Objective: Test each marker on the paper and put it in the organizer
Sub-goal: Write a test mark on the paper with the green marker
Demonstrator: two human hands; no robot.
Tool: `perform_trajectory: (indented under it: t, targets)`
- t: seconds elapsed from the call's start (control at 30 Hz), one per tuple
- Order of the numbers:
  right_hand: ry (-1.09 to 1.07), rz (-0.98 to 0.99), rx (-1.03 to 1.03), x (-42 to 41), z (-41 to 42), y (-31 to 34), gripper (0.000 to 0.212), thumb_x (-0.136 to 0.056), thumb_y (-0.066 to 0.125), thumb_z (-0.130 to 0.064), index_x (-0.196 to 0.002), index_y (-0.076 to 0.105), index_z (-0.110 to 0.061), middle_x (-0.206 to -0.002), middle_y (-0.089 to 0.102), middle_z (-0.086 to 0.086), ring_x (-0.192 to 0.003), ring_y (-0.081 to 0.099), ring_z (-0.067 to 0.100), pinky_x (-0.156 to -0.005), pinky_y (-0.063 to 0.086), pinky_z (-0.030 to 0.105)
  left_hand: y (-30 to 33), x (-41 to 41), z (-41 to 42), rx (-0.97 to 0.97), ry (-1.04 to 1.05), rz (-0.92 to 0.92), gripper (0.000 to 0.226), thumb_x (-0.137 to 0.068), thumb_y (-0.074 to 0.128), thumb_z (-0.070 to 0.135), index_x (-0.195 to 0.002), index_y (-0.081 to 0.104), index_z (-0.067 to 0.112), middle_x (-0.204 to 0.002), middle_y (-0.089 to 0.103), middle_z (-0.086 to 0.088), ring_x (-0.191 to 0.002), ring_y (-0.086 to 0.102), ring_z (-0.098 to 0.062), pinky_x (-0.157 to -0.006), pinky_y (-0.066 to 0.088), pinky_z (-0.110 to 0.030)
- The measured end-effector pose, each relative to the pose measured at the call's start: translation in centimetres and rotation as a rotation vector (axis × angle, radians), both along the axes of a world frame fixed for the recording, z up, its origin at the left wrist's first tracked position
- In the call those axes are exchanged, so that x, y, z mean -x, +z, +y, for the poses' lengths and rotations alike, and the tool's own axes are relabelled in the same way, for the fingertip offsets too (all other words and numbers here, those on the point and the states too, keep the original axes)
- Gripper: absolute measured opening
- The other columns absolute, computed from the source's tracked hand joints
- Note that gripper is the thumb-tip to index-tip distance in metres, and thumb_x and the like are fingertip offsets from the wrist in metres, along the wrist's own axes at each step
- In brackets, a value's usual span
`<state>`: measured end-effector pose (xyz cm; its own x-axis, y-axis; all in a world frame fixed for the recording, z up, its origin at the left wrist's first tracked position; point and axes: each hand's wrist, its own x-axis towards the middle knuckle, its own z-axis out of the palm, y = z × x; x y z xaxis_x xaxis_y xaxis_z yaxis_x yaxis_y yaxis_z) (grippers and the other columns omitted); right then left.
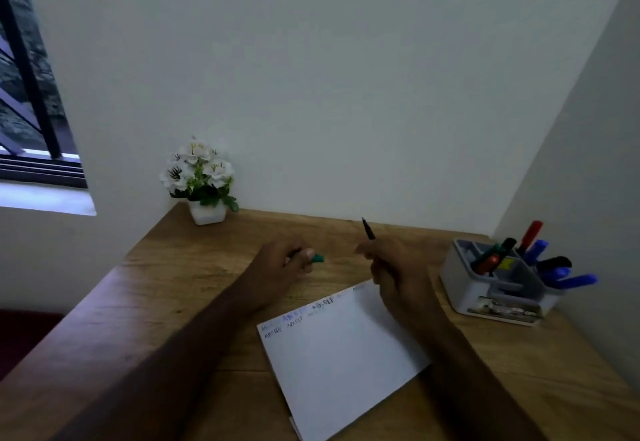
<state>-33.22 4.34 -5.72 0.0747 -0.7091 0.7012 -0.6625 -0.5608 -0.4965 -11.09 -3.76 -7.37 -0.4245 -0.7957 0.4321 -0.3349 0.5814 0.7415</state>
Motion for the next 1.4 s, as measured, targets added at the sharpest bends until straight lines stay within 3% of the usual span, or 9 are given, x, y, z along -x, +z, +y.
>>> perform_trajectory:
  t: [0.13, 0.23, 0.3, 0.43, 0.6, 0.73, 0.87, 1.07, 1.4]
  targets:
    - [0.284, -0.663, -0.319, -0.8, 0.2, 0.1, 0.033, -0.083, 0.045, 0.001, -0.109, 0.066, -0.004, -0.094, 0.071, 0.012, -0.081, 0.067, 0.025, -0.072, 0.053, 0.032, -1.0, 0.4, 0.0, 0.023, 0.007, -0.225, 0.038, -0.090, 0.045, 0.051, -0.093, 0.070, 0.022, -0.089, 0.070, 0.008, -0.084, 0.063, -0.009, -0.080, 0.050, -0.039]
    - [0.238, -0.566, -0.315, -1.4, 0.4, -0.1, 0.023, -0.085, 0.059, 0.007, -0.107, 0.059, 0.000, -0.087, 0.072, 0.006, -0.079, 0.070, 0.021, -0.070, 0.053, 0.029, -1.4, 0.4, 0.0, 0.034, 0.015, -0.243, 0.032, -0.087, 0.054, 0.043, -0.099, 0.070, 0.018, -0.096, 0.071, 0.006, -0.089, 0.064, -0.010, -0.084, 0.051, -0.039]
    - [0.201, -0.479, -0.297, -1.8, 0.7, -0.4, 0.018, -0.088, 0.068, -0.017, -0.095, 0.059, -0.003, -0.080, 0.064, 0.007, -0.075, 0.062, 0.020, -0.068, 0.049, 0.033, -1.6, 0.6, 0.0, 0.026, 0.004, -0.247, 0.020, -0.088, 0.061, 0.035, -0.096, 0.070, 0.018, -0.093, 0.071, 0.008, -0.088, 0.063, -0.007, -0.083, 0.052, -0.039]
    - [0.071, -0.364, -0.405, -2.6, 1.4, -1.4, 0.053, -0.103, 0.038, -0.050, -0.079, 0.064, -0.011, -0.077, 0.060, 0.007, -0.074, 0.055, 0.012, -0.069, 0.040, 0.026, -1.3, 0.2, -0.2, -0.032, -0.032, -0.271, 0.027, -0.083, 0.064, 0.047, -0.099, 0.069, 0.025, -0.097, 0.069, 0.013, -0.092, 0.062, -0.002, -0.085, 0.052, -0.034]
    - [0.016, -0.397, -0.437, -2.9, 1.2, -1.9, 0.023, -0.104, 0.046, -0.023, -0.095, 0.067, -0.018, -0.090, 0.069, -0.001, -0.087, 0.063, 0.013, -0.073, 0.046, 0.029, -0.6, -0.6, -0.2, -0.124, -0.125, -0.439, 0.076, -0.058, 0.062, 0.075, -0.122, 0.062, 0.034, -0.125, 0.063, 0.011, -0.115, 0.057, -0.007, -0.102, 0.046, -0.034]
    - [0.024, -0.299, -0.414, -2.7, 1.3, -1.9, 0.010, -0.084, 0.062, -0.008, -0.078, 0.068, -0.013, -0.084, 0.069, -0.002, -0.084, 0.066, 0.012, -0.072, 0.055, 0.035, -0.9, -0.5, -0.5, -0.138, -0.137, -0.471, 0.079, -0.059, 0.071, 0.070, -0.128, 0.059, 0.033, -0.136, 0.058, 0.010, -0.126, 0.050, -0.008, -0.110, 0.038, -0.037]
    - [0.014, -0.285, -0.411, -2.9, 1.1, -1.9, 0.026, -0.077, 0.066, 0.007, -0.067, 0.064, -0.017, -0.075, 0.066, 0.002, -0.073, 0.064, 0.017, -0.063, 0.052, 0.028, -1.3, -0.4, -0.7, -0.148, -0.120, -0.477, 0.086, -0.051, 0.063, 0.079, -0.126, 0.059, 0.037, -0.140, 0.054, 0.011, -0.132, 0.044, -0.008, -0.114, 0.033, -0.039]
    - [0.059, -0.297, -0.493, -3.1, 0.9, -2.4, 0.037, -0.077, 0.061, 0.009, -0.052, 0.050, -0.015, -0.055, 0.050, -0.007, -0.053, 0.045, 0.002, -0.051, 0.035, 0.017, -1.3, -0.4, -0.7, -0.121, -0.136, -0.448, 0.068, -0.064, 0.074, 0.065, -0.124, 0.062, 0.035, -0.138, 0.056, 0.011, -0.128, 0.048, -0.008, -0.110, 0.036, -0.035]
    - [0.102, -0.227, -0.511, -3.5, 1.0, -2.4, 0.023, -0.071, 0.059, -0.010, -0.053, 0.044, -0.008, -0.056, 0.046, 0.001, -0.052, 0.039, 0.007, -0.048, 0.029, 0.021, -1.1, -0.5, -0.5, -0.112, -0.141, -0.448, 0.075, -0.059, 0.066, 0.069, -0.124, 0.064, 0.031, -0.137, 0.059, 0.010, -0.131, 0.048, -0.008, -0.111, 0.037, -0.035]
